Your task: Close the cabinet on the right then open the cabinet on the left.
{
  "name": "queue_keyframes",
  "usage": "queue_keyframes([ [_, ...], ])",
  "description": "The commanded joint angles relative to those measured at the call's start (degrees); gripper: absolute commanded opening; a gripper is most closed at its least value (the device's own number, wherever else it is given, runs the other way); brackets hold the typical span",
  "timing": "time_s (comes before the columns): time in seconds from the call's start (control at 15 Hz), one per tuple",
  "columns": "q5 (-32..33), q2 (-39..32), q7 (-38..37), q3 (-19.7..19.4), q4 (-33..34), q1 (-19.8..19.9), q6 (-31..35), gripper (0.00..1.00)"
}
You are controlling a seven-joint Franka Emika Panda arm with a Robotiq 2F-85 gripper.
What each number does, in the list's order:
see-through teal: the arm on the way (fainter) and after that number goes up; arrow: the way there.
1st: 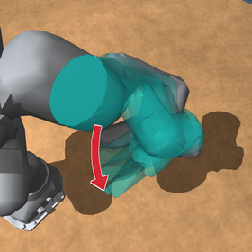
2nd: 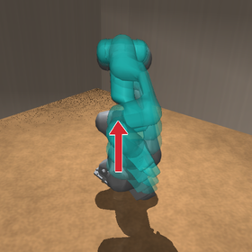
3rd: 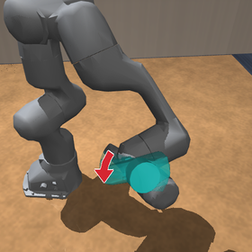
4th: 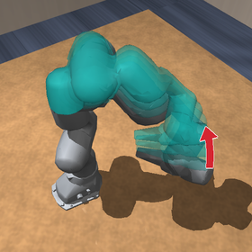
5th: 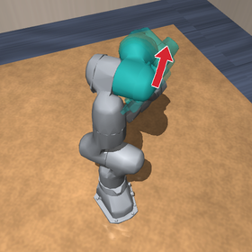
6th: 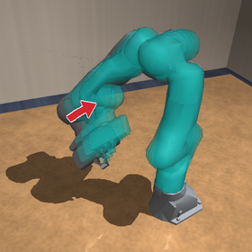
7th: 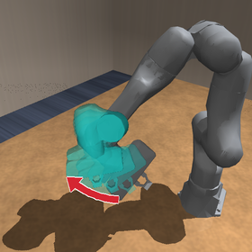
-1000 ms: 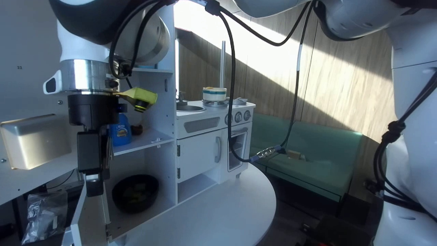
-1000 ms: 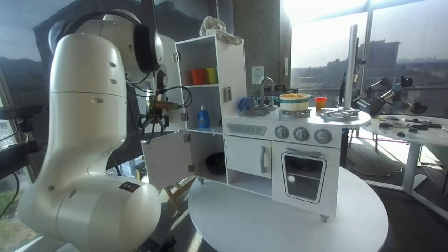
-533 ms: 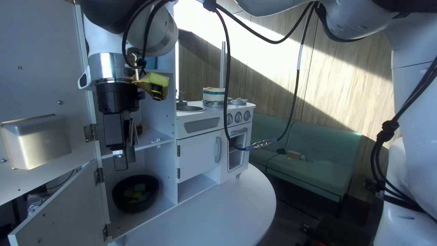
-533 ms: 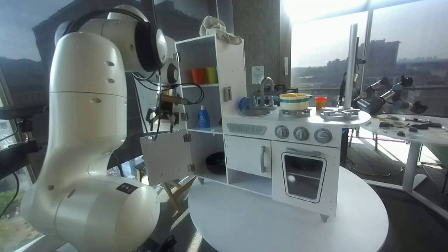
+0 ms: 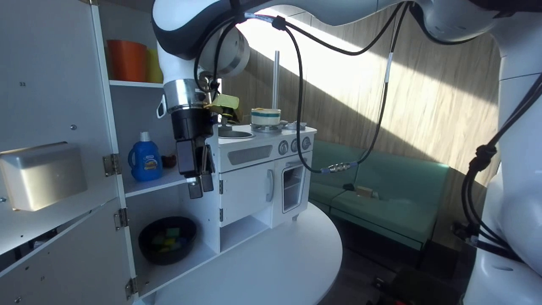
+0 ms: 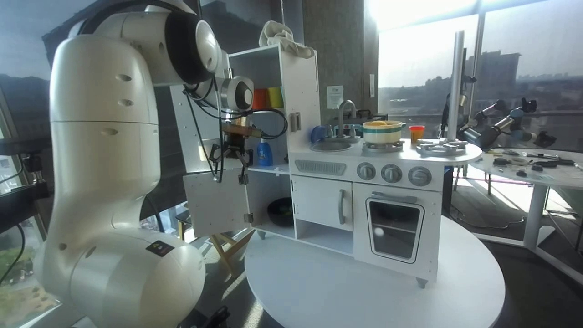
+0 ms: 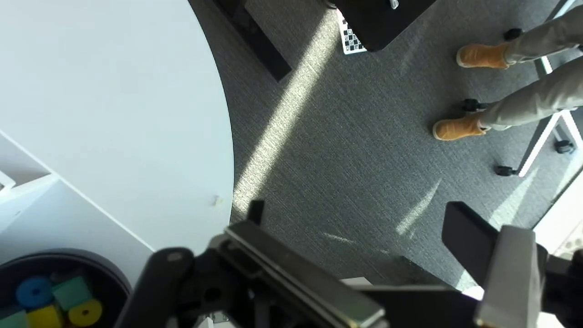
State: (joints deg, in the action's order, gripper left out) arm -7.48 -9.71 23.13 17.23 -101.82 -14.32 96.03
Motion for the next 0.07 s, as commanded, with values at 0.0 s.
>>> queue_keyframes([
  [0.0,-0.02,0.18,-0.25,-0.19,-0.02,-0.32,-0.16,1.0],
])
